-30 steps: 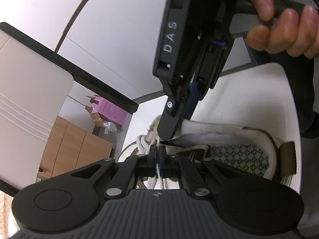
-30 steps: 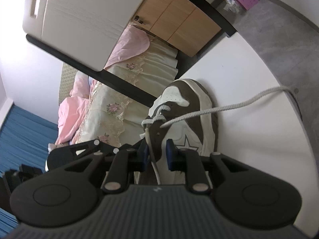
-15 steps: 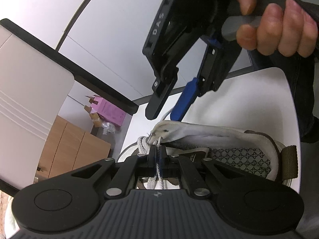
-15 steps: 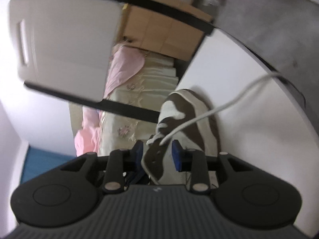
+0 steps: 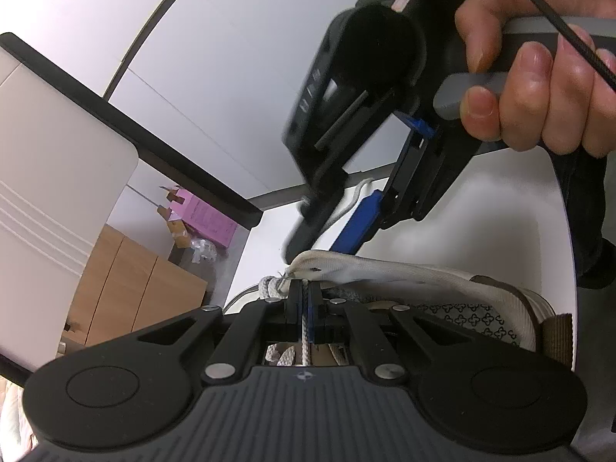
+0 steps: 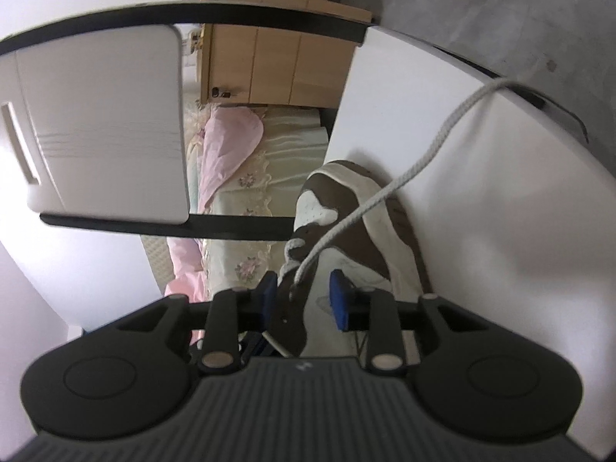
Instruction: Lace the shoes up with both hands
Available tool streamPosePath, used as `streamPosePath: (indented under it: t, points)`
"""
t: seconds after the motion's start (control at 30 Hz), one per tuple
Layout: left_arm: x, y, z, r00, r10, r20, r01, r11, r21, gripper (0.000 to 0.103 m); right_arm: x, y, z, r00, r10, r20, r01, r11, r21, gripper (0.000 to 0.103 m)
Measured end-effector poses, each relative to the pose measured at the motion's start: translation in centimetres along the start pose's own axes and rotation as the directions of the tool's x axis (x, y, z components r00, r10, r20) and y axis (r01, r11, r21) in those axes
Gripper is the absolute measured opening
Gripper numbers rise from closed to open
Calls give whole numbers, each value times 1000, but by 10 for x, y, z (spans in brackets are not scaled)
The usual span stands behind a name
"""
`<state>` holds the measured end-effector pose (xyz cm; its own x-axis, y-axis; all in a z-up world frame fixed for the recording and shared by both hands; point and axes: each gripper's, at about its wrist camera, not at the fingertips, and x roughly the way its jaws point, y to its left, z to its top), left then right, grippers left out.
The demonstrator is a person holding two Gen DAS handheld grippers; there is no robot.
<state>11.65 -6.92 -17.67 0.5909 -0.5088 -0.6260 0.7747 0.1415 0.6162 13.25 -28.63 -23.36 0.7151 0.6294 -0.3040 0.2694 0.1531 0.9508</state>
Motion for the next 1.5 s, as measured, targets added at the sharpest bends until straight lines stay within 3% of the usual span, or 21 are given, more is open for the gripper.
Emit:
streamPosePath:
  t: [0.03, 0.2, 0.27, 0.3, 0.33, 0.6, 0.8, 0.93, 1.1, 1.2, 1.3, 1.37, 1.5]
  points:
    - [0, -1, 0, 1000, 4, -2, -4, 1000, 1, 4, 1, -2, 0, 1000, 0, 1, 0, 1000, 8, 17]
    - [3, -9, 5, 999, 46, -24, -46, 999, 16, 7, 2, 2, -1, 1000, 19, 13, -19, 1000, -19, 4]
    - [5, -9, 7, 997, 67, -43, -68, 998, -9, 30, 1, 2, -2, 999, 25, 31, -24, 999, -22, 3]
    - [7, -9, 7, 994, 91, -57, -93, 995, -29, 53, -1, 1, -3, 999, 25, 40, -24, 1000, -18, 3]
    - [9, -8, 7, 990, 111, -81, -115, 993, -39, 58, -2, 3, -3, 998, 21, 53, -19, 999, -26, 3]
    - [18, 1, 1, 973, 126, -194, -162, 970, -179, 58, -18, 8, -2, 986, -23, 165, 35, 997, -72, 2]
    - [21, 2, 2, 959, 152, -239, -218, 934, -282, 58, -53, 5, 21, 936, -78, 343, 106, 992, -62, 1]
    - [22, 4, 6, 951, 168, -259, -252, 907, -336, 58, -56, 6, 24, 954, -53, 296, 86, 991, -99, 2]
    - [4, -2, 9, 939, 209, -273, -312, 850, -424, 58, -36, 13, 11, 991, -9, 132, 27, 990, -141, 9]
    - [-5, -4, 13, 931, 236, -277, -349, 795, -496, 56, -27, 16, 4, 996, -10, 87, 23, 988, -155, 33]
    - [-9, -4, 17, 924, 240, -296, -371, 743, -557, 45, -20, 18, -2, 997, -8, 76, 20, 989, -149, 33]
    - [-12, -3, 14, 927, 220, -304, -368, 694, -619, 38, -17, 21, -4, 996, -26, 83, 38, 988, -147, 29]
    - [-15, -5, 11, 925, 209, -318, -377, 615, -692, 13, -15, 22, -8, 994, -42, 104, 56, 989, -137, 26]
